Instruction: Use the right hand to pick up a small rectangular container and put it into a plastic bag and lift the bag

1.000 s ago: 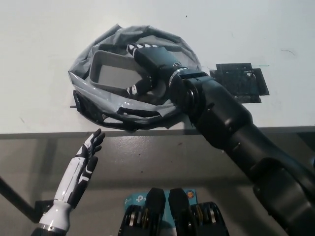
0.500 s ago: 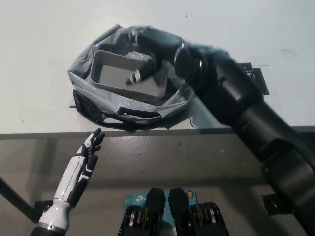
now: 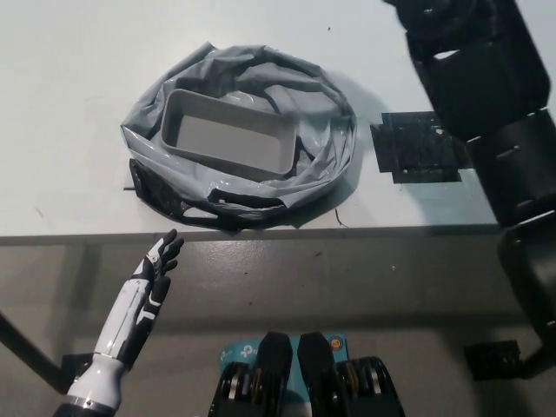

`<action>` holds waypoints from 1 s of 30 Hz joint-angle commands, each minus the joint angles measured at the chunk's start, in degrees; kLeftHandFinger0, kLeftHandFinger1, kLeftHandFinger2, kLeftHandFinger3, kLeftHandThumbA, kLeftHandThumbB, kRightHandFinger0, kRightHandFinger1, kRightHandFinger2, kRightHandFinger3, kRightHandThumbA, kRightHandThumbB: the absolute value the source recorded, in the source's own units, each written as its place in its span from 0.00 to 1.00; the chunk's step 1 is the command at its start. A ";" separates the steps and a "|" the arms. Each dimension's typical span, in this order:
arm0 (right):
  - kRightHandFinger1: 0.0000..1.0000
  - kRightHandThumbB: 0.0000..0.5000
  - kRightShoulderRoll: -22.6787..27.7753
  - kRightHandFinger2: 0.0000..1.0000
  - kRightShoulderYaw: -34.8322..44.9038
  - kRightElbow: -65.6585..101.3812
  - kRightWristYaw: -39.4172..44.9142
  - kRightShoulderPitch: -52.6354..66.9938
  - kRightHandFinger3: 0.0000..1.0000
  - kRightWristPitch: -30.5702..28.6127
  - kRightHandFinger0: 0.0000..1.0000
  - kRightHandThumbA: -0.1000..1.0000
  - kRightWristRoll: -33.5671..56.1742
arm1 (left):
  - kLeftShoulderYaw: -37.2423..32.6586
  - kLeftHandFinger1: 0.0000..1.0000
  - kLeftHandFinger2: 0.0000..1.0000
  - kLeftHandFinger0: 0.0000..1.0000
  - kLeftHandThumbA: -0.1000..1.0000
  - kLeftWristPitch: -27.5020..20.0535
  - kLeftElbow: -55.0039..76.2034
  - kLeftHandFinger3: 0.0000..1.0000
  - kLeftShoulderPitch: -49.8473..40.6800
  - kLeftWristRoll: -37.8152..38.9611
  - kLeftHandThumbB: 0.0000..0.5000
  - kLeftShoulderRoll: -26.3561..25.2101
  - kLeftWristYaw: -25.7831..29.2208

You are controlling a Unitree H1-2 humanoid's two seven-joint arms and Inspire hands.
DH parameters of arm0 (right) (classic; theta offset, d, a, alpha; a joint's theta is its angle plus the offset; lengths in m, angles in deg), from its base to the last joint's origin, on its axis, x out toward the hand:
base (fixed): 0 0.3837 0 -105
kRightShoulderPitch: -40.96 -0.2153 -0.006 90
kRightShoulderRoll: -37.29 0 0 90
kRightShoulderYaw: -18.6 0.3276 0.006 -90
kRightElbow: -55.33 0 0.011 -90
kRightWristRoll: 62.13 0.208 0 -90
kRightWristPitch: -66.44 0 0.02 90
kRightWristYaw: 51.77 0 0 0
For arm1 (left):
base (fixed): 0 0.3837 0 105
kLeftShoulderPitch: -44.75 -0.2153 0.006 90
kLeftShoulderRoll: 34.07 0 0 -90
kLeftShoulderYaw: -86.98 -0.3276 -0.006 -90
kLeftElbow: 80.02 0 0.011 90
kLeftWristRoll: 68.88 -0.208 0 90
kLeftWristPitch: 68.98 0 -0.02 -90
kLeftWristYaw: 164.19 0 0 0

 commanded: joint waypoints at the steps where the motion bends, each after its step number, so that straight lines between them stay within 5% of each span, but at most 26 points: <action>1: 1.00 0.96 2.44 1.00 0.30 0.11 -2.55 0.20 1.00 -0.26 1.00 0.96 0.59 | 0.28 1.00 1.00 1.00 0.99 -1.32 1.88 1.00 -0.66 0.22 0.55 -0.73 -0.19; 6: 1.00 0.86 3.38 1.00 0.29 -8.64 -4.19 2.88 1.00 -3.21 1.00 0.89 1.42 | 0.18 1.00 1.00 1.00 0.99 -1.66 1.87 1.00 -0.96 -0.58 0.53 -0.72 0.10; 11: 1.00 0.96 3.27 1.00 -0.81 -16.40 -6.51 3.63 1.00 -1.97 1.00 0.93 0.10 | 0.14 1.00 1.00 1.00 0.99 -1.45 1.86 1.00 -0.56 -0.65 0.53 -0.76 -0.01; 30: 1.00 0.97 1.55 1.00 2.00 -36.33 -9.57 2.46 1.00 -5.09 1.00 0.87 5.78 | 0.39 1.00 1.00 1.00 0.97 -1.80 1.89 1.00 -1.02 -0.28 0.51 -0.72 0.05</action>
